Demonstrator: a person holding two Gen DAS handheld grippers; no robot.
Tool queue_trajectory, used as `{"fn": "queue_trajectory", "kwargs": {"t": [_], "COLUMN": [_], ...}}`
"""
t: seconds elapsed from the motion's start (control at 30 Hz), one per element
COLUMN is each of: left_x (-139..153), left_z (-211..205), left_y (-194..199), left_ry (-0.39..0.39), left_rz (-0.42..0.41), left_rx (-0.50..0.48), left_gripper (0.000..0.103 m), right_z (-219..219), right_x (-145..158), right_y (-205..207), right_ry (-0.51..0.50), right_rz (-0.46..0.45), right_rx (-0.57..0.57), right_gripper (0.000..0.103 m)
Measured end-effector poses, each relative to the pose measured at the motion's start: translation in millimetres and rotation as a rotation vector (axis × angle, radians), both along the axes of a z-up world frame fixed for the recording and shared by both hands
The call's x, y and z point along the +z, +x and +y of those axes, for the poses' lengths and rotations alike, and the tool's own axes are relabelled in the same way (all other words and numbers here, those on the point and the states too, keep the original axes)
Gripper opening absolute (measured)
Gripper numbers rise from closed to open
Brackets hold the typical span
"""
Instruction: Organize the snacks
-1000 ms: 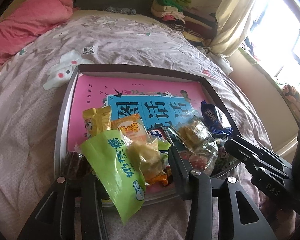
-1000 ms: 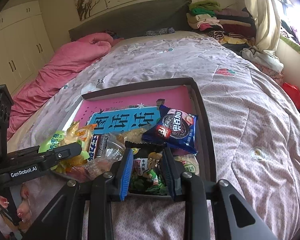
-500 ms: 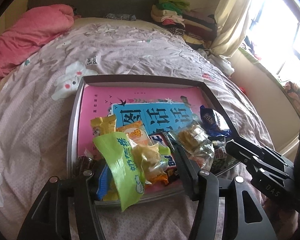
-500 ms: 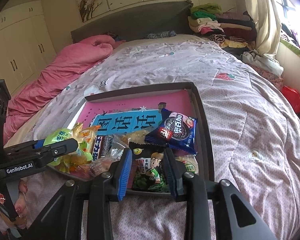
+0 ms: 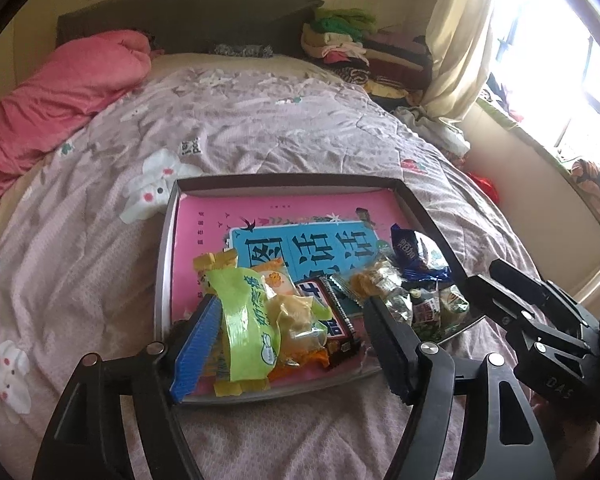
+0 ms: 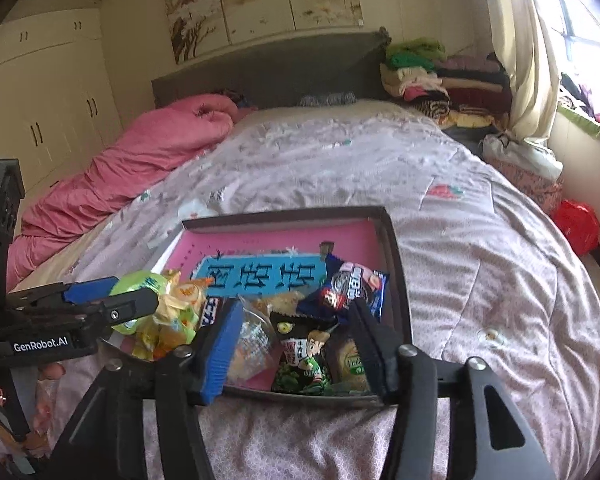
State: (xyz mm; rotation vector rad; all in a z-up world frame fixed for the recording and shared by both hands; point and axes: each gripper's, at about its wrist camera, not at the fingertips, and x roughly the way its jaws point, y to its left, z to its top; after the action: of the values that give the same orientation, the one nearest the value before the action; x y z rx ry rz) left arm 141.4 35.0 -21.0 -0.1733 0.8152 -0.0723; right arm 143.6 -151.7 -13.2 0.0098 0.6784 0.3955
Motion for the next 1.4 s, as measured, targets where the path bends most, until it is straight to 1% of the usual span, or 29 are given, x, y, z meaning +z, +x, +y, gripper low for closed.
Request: {"fn": "queue_trajectory", "kwargs": {"t": [0.03, 0.1, 0.2, 0.27, 0.4, 0.47, 0.53, 0.67, 0.9, 1.1, 1.4], "left_x": [2.6, 8.4, 14.7, 18.3, 19.4, 18.0, 14.5, 4.8, -9.4, -10.4, -8.0], "left_z": [-0.5, -1.0, -0.5, 1.5, 4.4, 2.9, 0.4, -5.7, -15.1, -16.8, -19.0], "left_y": [-2.4, -7.8, -13.6, -19.7, -34.4, -42.5, -51.2, -68.2, -89.5, -96.5, -98.3], "left_ry": [0.005, 0.011, 0.023, 0.030, 0.015, 0.024, 0.029, 0.048, 0.052, 0.057, 0.062], "left_rz": [-0.005, -0.016, -0.020, -0.019, -0.007, 0.002, 0.017, 0.043, 0.086, 0.076, 0.064], "left_rx": [0.001, 0.004, 0.010, 0.021, 0.043, 0.065, 0.078, 0.093, 0.082, 0.085, 0.077], "left_gripper": [0.075, 0.078, 0.078, 0.078, 0.078, 0.078, 0.078, 0.078, 0.078, 0.078, 0.078], "right_z": [-0.1, -0.8, -1.8, -4.5, -8.0, -9.3, -8.5, -4.9, -10.0, -15.0, -15.6], "right_x": [2.3, 7.6, 13.3, 15.3, 17.8, 17.0, 13.8, 3.7, -9.2, -12.6, -13.3], "right_y": [-1.7, -6.1, -14.0, -17.6, -27.2, -33.7, -40.3, -54.9, -68.8, -76.4, -78.6], "right_ry": [0.001, 0.005, 0.008, 0.022, 0.026, 0.030, 0.022, -0.050, -0.083, -0.090, -0.090], "right_rz": [-0.007, -0.022, -0.036, -0.032, -0.019, -0.002, 0.016, 0.027, 0.068, 0.089, 0.097], "right_rx": [-0.002, 0.000, -0.001, -0.003, -0.005, -0.001, 0.008, 0.004, -0.015, -0.022, -0.021], "right_gripper": [0.060, 0.065, 0.072, 0.074, 0.078, 0.080, 0.081, 0.083, 0.085, 0.086, 0.086]}}
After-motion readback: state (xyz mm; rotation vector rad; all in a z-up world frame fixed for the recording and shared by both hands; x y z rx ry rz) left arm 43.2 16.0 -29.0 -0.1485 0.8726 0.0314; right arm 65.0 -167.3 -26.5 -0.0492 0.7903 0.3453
